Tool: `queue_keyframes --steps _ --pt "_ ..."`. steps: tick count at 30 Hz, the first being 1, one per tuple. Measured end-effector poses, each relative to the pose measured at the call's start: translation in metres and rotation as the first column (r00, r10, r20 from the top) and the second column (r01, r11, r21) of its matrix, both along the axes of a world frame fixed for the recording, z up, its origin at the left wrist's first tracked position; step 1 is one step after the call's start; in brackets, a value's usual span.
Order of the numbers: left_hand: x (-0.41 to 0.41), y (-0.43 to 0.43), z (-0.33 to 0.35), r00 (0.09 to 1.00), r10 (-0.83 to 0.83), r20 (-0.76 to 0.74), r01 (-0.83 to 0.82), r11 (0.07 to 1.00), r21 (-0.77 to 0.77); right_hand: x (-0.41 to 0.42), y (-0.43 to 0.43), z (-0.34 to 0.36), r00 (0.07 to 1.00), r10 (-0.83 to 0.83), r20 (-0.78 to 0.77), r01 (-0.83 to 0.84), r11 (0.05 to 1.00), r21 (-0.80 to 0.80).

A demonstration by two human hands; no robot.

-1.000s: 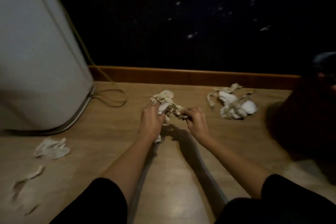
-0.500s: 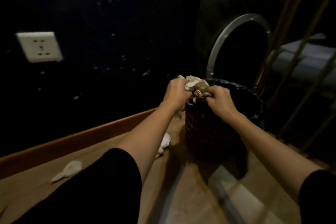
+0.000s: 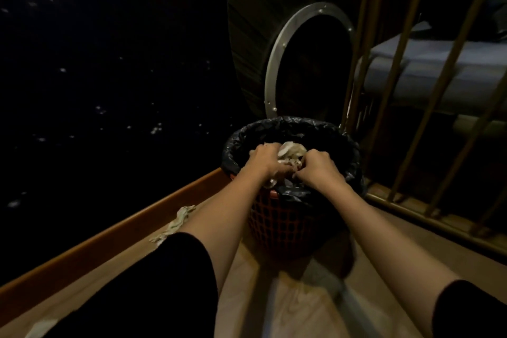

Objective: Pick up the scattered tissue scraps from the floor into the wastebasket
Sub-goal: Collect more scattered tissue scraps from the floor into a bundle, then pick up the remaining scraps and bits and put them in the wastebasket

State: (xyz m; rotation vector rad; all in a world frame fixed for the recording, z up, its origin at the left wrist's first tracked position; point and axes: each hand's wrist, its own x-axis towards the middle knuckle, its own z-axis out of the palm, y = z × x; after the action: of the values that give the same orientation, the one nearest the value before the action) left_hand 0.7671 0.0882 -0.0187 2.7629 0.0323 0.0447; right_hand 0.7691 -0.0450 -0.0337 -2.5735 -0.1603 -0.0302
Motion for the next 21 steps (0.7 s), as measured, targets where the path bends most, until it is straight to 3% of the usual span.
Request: queue_keyframes --steps 2,6,8,11,14,16,21 --pt "-0.003 0.003 0.0 0.998 0.058 0.027 -0.056 0.996 -0.063 0.0 0.001 0.002 0.999 -0.013 -0.051 0.011 0.999 -0.038" --pt "-0.024 0.016 0.016 0.914 0.122 0.388 -0.041 0.977 -0.21 -0.007 0.002 0.009 0.998 -0.004 -0.063 0.003 1.0 -0.021" --pt "-0.042 0.025 0.025 0.873 0.086 0.48 0.024 0.976 -0.218 -0.017 0.004 0.014 1.0 0.007 0.011 -0.008 1.0 0.016" --pt "-0.08 0.047 0.033 0.835 -0.019 0.549 0.087 0.991 -0.098 -0.04 0.018 0.022 0.961 0.071 0.266 -0.1 0.99 0.098" --pt "-0.13 0.089 0.036 0.874 -0.127 0.469 0.113 0.992 0.058 -0.074 0.057 0.032 0.834 0.284 0.473 -0.341 0.939 0.038" --pt "-0.166 0.123 0.037 0.929 -0.137 0.345 0.092 0.985 0.143 -0.095 0.092 0.035 0.733 0.434 0.525 -0.477 0.877 -0.06" --pt "-0.322 0.235 0.03 0.987 0.11 0.113 -0.135 0.962 0.236 -0.187 0.218 0.023 0.467 0.806 0.364 -0.785 0.567 -0.248"
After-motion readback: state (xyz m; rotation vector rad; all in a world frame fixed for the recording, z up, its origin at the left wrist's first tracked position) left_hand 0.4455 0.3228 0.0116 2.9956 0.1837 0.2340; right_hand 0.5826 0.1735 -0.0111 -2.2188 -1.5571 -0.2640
